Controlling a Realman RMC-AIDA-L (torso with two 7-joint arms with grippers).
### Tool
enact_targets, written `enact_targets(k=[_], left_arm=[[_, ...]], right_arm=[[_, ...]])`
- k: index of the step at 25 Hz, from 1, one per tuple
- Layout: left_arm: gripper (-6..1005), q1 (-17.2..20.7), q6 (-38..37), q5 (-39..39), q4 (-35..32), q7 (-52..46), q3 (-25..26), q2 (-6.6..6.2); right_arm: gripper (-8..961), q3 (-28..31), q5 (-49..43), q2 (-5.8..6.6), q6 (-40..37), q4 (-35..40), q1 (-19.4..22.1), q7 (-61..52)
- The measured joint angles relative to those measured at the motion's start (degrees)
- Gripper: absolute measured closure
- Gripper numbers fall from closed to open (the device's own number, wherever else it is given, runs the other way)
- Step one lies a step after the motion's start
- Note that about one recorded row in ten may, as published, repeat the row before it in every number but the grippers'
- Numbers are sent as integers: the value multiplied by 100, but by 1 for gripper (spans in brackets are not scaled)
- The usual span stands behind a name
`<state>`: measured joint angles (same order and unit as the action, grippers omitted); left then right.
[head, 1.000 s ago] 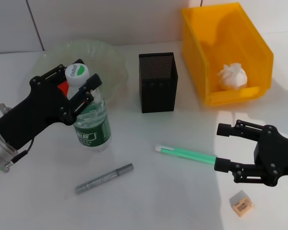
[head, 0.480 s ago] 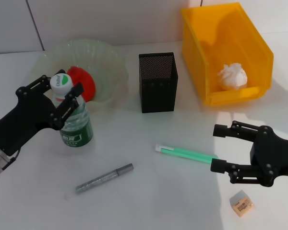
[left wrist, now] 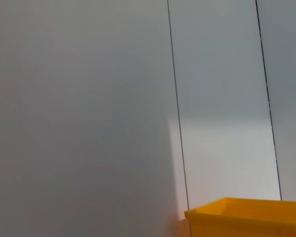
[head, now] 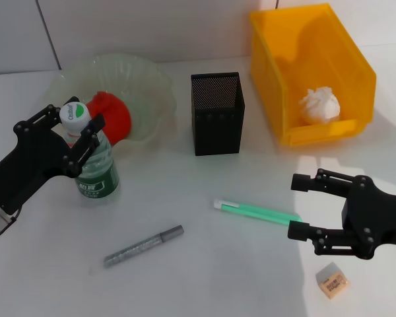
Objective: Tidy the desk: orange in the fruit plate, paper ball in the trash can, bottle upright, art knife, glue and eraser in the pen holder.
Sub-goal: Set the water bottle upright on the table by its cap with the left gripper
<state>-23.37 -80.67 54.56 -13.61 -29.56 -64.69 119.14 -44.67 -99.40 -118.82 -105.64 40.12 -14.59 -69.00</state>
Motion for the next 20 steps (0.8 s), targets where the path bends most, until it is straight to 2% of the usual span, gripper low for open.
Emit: enact_targets(k=[20], left_arm=[[559,-88,96,-209,194,67,1,7]], right_arm=[[127,-7,-85,0,0,-94,-125,10]])
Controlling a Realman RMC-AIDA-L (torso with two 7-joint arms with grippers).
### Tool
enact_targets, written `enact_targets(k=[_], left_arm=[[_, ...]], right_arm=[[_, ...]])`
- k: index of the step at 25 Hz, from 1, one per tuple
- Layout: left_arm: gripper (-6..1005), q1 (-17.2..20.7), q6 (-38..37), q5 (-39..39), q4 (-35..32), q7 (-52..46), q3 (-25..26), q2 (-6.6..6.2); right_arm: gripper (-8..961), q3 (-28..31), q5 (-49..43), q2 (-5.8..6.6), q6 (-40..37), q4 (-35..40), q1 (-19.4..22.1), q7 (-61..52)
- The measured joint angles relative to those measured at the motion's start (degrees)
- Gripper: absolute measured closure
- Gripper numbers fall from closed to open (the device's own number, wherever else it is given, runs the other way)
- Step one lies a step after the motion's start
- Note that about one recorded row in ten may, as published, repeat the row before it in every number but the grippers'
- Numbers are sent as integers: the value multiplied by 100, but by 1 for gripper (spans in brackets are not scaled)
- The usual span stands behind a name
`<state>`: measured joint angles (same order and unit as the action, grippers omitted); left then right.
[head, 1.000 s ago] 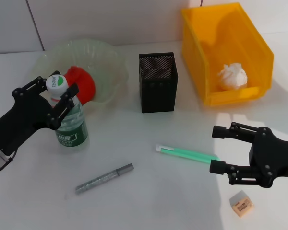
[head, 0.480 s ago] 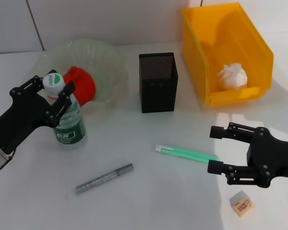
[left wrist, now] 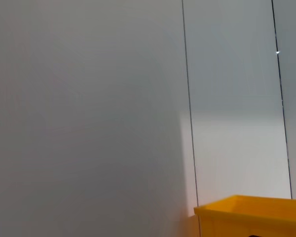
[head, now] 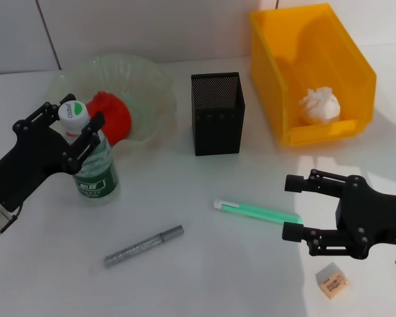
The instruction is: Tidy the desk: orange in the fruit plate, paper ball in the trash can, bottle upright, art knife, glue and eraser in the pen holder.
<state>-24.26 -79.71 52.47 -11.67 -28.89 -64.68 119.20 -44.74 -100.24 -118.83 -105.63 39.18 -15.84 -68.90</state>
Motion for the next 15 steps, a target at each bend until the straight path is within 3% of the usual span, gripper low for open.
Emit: enact_targets(k=[15], left_arm=[[294,173,-228,-154,-43,-229,0,-31]], right_arm=[[127,284,55,23,-70,33,-13,-103]])
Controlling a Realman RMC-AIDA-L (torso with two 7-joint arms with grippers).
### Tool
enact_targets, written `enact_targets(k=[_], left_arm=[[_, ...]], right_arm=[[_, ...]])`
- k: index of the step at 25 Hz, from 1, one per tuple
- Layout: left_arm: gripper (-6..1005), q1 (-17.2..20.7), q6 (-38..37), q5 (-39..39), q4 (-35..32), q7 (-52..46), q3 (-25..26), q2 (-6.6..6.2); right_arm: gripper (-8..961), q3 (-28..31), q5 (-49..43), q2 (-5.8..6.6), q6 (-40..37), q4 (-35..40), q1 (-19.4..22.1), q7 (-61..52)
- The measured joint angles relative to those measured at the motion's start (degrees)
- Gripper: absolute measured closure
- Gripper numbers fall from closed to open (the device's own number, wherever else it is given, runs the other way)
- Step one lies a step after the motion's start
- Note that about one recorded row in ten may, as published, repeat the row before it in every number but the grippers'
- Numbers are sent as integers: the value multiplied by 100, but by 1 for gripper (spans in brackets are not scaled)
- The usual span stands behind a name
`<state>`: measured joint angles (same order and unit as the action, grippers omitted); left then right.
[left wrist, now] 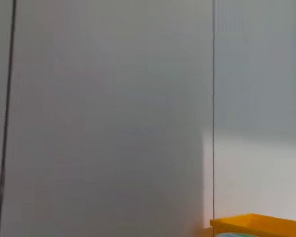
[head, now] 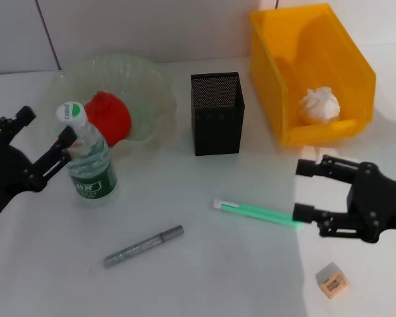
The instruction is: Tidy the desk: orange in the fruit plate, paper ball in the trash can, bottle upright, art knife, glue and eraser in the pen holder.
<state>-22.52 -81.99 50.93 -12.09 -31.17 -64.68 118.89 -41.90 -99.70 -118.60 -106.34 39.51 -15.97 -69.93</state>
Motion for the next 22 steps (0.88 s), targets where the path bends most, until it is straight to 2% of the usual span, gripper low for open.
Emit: enact_targets(k=[1,2,3,4,8,9,11,16,19,22], left_arm=[[277,0,0,0,0,0,0,0],[259,378,-191,-35,-100,-264,51,-36],[211,378,-191,-35,-100,-264,51,-36],[164,780,-501,-10,-255,-239,7,-45],[169,780,-501,-10,-255,-239,7,-45],[170,1049,-881,105,-334,-205,-143,-54],[170,1134,-1119,401,-348,-200,-328,-78],[170,1095,-1126,995,-351,-250,-352,-74],[171,1090,-1122,1059,-350,-257,-352,-68],[171,1087,-1120,1098,-336,-264,-368,-59]], right_arm=[[127,92,2,9,-12,12,0,-56],[127,208,2,25,-46,18,-3,-140],[126,334,2,52,-86,27,-15,-249],[126,405,2,88,-127,54,-39,-380],[127,442,-93,250,-219,577,-166,-1358],[127,428,-147,280,-222,834,-202,-1692],[128,419,-334,309,-226,1463,-284,-2412],[129,369,-1147,297,-400,3310,-543,-4138],[130,175,-1613,287,-513,4212,-714,-4874],[131,-163,-2029,330,-639,4857,-945,-5462]])
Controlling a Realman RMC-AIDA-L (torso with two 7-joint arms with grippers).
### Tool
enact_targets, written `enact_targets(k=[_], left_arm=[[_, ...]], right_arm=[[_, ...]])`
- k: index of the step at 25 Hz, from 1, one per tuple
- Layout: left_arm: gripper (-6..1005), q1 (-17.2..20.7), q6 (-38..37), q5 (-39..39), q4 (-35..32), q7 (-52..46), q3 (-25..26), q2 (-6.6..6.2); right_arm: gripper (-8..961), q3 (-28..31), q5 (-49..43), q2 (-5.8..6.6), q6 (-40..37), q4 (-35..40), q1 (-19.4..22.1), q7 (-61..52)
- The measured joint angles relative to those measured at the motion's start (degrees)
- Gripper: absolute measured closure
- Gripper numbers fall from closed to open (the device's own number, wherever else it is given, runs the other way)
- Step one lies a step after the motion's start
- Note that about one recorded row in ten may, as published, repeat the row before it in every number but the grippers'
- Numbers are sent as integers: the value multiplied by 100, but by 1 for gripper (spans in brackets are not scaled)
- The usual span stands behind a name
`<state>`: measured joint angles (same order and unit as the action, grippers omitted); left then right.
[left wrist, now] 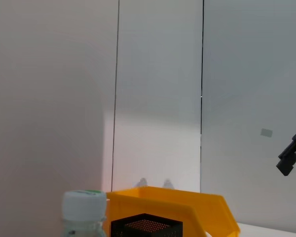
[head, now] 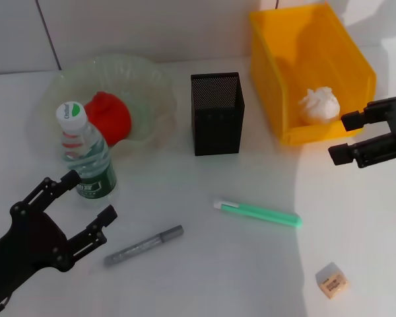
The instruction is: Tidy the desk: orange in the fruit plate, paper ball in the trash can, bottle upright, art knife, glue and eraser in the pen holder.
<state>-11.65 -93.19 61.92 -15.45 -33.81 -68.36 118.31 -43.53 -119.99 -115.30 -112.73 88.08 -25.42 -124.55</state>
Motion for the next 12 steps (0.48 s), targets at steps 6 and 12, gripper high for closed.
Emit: enact_targets(k=[6,12], left_arm=[[171,-4,4,11,13,-10,-33,-4],[170,-8,-17,22,-6,-11,-217,-14]], right_arm=[[131,-962,-1164,14,-183,413,-763,-935],[130,-2164,-2551,-381,254,-59,-1581,-1053]])
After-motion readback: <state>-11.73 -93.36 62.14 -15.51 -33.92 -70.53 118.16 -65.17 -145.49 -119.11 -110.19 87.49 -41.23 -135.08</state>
